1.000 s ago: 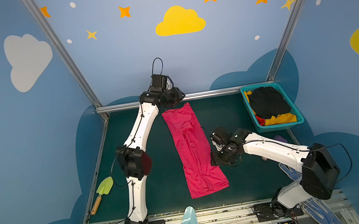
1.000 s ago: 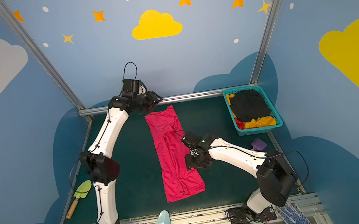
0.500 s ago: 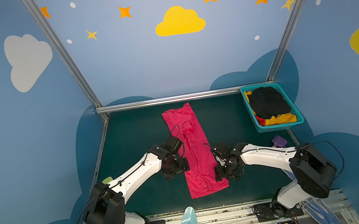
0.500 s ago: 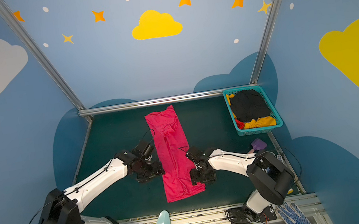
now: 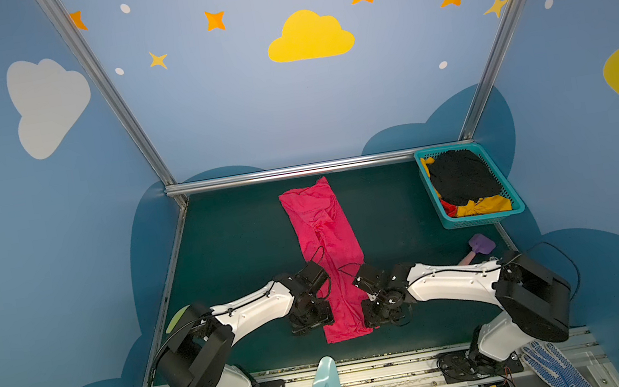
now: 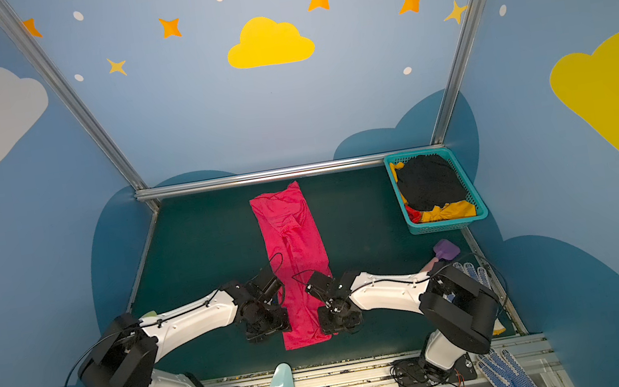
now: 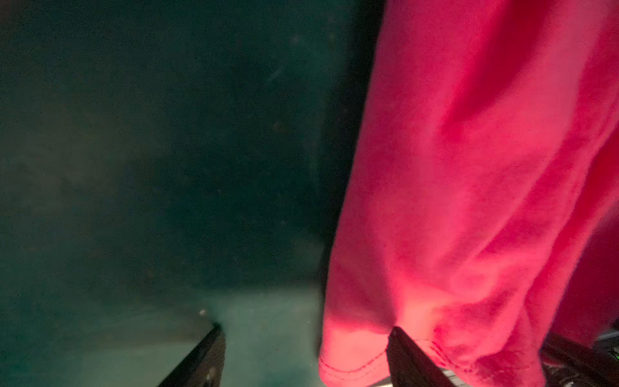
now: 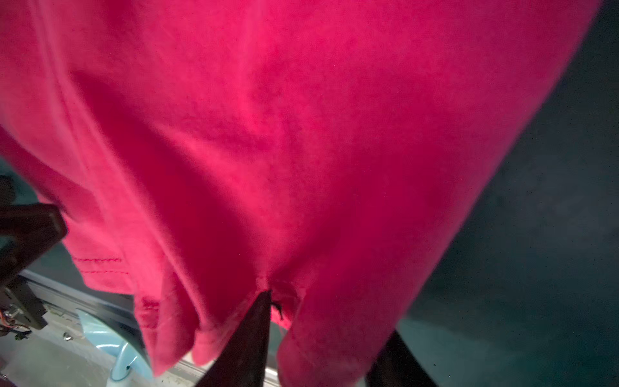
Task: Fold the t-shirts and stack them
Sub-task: 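Grasp the near end of the pink strip with both grippers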
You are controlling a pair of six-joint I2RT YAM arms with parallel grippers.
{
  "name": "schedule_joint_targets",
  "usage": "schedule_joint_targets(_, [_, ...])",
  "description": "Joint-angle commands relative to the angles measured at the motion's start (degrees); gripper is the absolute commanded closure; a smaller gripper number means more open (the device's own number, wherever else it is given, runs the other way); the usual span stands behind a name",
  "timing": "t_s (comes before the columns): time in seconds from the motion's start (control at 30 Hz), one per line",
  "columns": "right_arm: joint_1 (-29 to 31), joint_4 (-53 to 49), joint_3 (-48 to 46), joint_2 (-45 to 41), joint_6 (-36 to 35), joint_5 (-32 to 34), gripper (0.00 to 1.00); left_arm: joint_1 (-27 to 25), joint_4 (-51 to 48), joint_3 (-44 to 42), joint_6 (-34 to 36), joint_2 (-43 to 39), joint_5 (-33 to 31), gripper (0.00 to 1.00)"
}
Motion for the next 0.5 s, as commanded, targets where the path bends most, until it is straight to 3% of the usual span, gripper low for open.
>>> schedule_joint_targets(0.0, [3.1,-2.7,-3.3,3.5,4.0,-1.0,0.45,-0.4,1.4,-1.9,-2.4,0.2,0.5,0.28])
schedule_joint_targets(0.27, [2.3,-9.0,-4.8,-2.9,6.2,5.9,0.28,-3.4,7.0,-4.6,-5.9,1.5,3.8,0.4])
schedule_joint_targets(0.47, [-0.6,-10.8,-5.9,-8.6,6.8,8.6,0.24,-4.9,7.8,-5.1,-7.2,3.3,4.9,0.51])
